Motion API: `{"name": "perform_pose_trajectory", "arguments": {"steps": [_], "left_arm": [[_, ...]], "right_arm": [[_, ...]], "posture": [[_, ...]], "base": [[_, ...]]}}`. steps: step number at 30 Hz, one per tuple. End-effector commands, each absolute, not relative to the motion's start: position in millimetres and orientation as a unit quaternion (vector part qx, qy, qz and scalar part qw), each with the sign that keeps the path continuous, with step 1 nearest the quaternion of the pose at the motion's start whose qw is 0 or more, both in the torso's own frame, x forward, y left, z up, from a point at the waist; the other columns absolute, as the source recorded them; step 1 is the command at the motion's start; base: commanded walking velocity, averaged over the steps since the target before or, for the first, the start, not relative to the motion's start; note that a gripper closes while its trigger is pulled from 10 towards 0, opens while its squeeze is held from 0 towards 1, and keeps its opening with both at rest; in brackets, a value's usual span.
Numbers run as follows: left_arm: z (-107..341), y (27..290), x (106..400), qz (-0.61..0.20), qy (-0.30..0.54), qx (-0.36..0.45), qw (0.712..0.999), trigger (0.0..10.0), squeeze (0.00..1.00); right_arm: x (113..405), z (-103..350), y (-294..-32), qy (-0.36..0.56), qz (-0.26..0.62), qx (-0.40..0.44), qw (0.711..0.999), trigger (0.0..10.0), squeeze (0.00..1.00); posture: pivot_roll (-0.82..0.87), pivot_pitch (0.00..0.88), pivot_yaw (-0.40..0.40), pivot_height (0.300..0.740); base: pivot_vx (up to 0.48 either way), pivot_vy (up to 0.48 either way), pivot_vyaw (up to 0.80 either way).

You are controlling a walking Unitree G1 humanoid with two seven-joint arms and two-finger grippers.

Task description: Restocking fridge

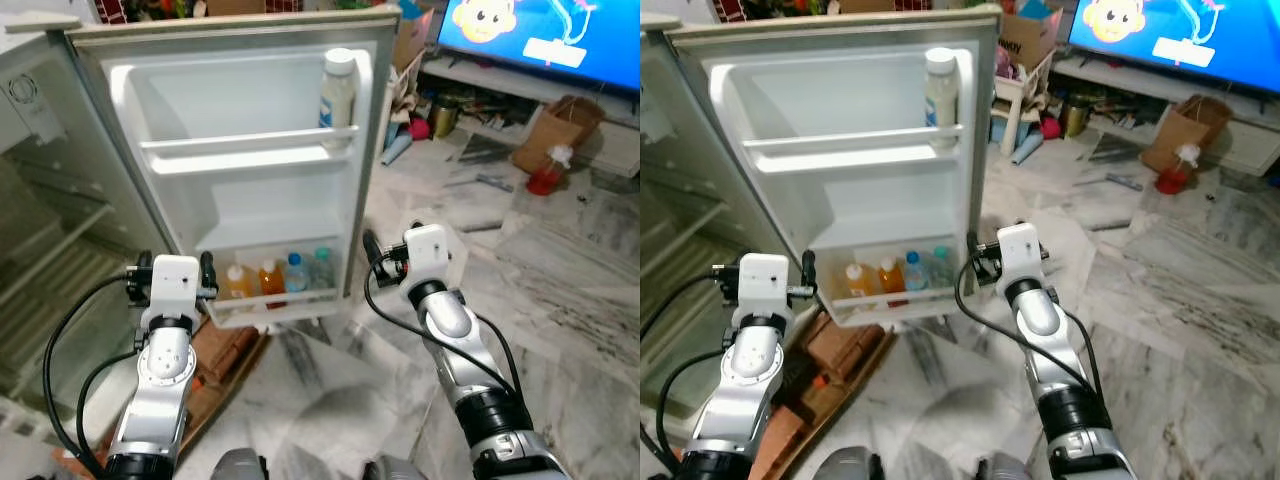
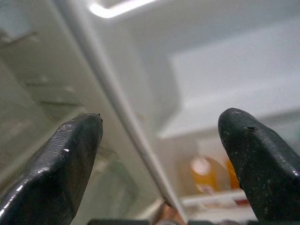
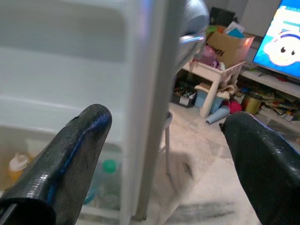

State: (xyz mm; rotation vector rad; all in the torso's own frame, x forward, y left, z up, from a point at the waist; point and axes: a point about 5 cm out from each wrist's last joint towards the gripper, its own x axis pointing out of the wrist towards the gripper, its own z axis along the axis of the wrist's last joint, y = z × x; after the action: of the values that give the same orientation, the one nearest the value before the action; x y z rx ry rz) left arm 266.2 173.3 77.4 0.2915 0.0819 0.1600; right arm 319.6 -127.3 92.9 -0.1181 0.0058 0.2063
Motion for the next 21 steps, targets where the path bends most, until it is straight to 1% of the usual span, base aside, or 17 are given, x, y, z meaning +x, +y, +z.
{"name": "perform_pose_trajectory", "arguments": {"steps": [1, 3, 7, 8, 9, 10, 11, 13, 15, 16, 17, 19, 21], "left_arm": [[74.5, 163.1, 268.3, 0.062, 0.043, 0.148, 0.986, 10.0, 0.0], [71.9, 166.0, 268.5, 0.055, 0.045, 0.159, 0.985, 10.0, 0.0], [63.3, 175.4, 264.1, 0.047, 0.058, 0.177, 0.981, 10.0, 0.0], [63.3, 175.4, 264.1, 0.047, 0.058, 0.177, 0.981, 10.0, 0.0], [60.2, 180.4, 261.0, 0.048, 0.063, 0.181, 0.98, 10.0, 0.0], [58.5, 184.5, 258.8, 0.053, 0.066, 0.184, 0.979, 10.0, 0.0], [57.3, 188.0, 256.8, 0.058, 0.068, 0.185, 0.979, 10.0, 0.0], [55.8, 201.6, 249.6, 0.093, 0.071, 0.182, 0.976, 10.0, 0.0], [55.6, 203.8, 248.0, 0.1, 0.069, 0.179, 0.976, 10.0, 0.0], [55.4, 207.8, 244.4, 0.118, 0.068, 0.173, 0.976, 10.0, 0.0], [55.9, 208.0, 242.9, 0.122, 0.064, 0.162, 0.977, 10.0, 0.0], [58.0, 207.2, 240.7, 0.121, 0.055, 0.152, 0.979, 10.0, 0.0], [59.0, 206.2, 240.1, 0.118, 0.052, 0.144, 0.981, 10.0, 0.0]], "right_arm": [[317.0, 88.5, -134.6, 0.01, 0.095, -0.058, 0.994, 10.0, 0.0], [311.1, 91.2, -131.5, -0.008, 0.122, -0.049, 0.991, 10.0, 0.0], [299.4, 90.0, -132.4, -0.016, 0.168, -0.086, 0.982, 10.0, 0.0], [299.4, 90.0, -132.4, -0.016, 0.168, -0.086, 0.982, 10.0, 0.0], [297.7, 85.1, -137.3, 0.01, 0.159, -0.075, 0.984, 10.0, 0.0], [297.8, 83.7, -139.4, 0.018, 0.153, -0.063, 0.986, 10.0, 0.0], [298.0, 83.2, -141.5, 0.018, 0.145, -0.059, 0.987, 10.0, 0.0], [301.0, 84.4, -150.1, 0.004, 0.095, -0.045, 0.994, 10.0, 0.0], [301.2, 83.5, -150.9, 0.007, 0.088, -0.039, 0.995, 10.0, 0.0], [300.2, 83.8, -153.4, -0.003, 0.075, -0.042, 0.996, 10.0, 0.0], [299.7, 83.5, -155.4, -0.008, 0.068, -0.054, 0.996, 10.0, 0.0], [298.9, 81.7, -159.9, -0.013, 0.05, -0.071, 0.996, 10.0, 0.0], [298.1, 78.1, -163.7, -0.006, 0.037, -0.071, 0.997, 10.0, 0.0]], "posture": [[0.17, 0.018, 0.013, 0.74], [0.17, 0.007, 0.028, 0.74], [0.15, 0.0, 0.039, 0.74], [0.15, 0.0, 0.039, 0.74], [0.15, 0.0, 0.036, 0.74], [0.15, 0.0, 0.034, 0.74], [0.15, 0.0, 0.032, 0.74], [0.15, 0.0, 0.029, 0.74], [0.15, 0.0, 0.029, 0.74], [0.16, 0.0, 0.031, 0.74], [0.16, 0.0, 0.038, 0.74], [0.16, 0.0, 0.05, 0.74], [0.16, 0.0, 0.056, 0.74]], "base": [[0.0, -0.48, 0.0], [0.0, -0.48, 0.0], [0.0, -0.48, 0.0], [0.0, -0.48, 0.0], [0.0, -0.48, 0.0], [0.0, -0.48, 0.0], [0.0, -0.48, 0.0], [0.0, -0.48, 0.0], [0.0, -0.48, 0.0], [0.0, -0.334, 0.0], [0.0, -0.304, 0.0], [0.0, 0.0, 0.0], [0.0, 0.0, 0.0]]}}
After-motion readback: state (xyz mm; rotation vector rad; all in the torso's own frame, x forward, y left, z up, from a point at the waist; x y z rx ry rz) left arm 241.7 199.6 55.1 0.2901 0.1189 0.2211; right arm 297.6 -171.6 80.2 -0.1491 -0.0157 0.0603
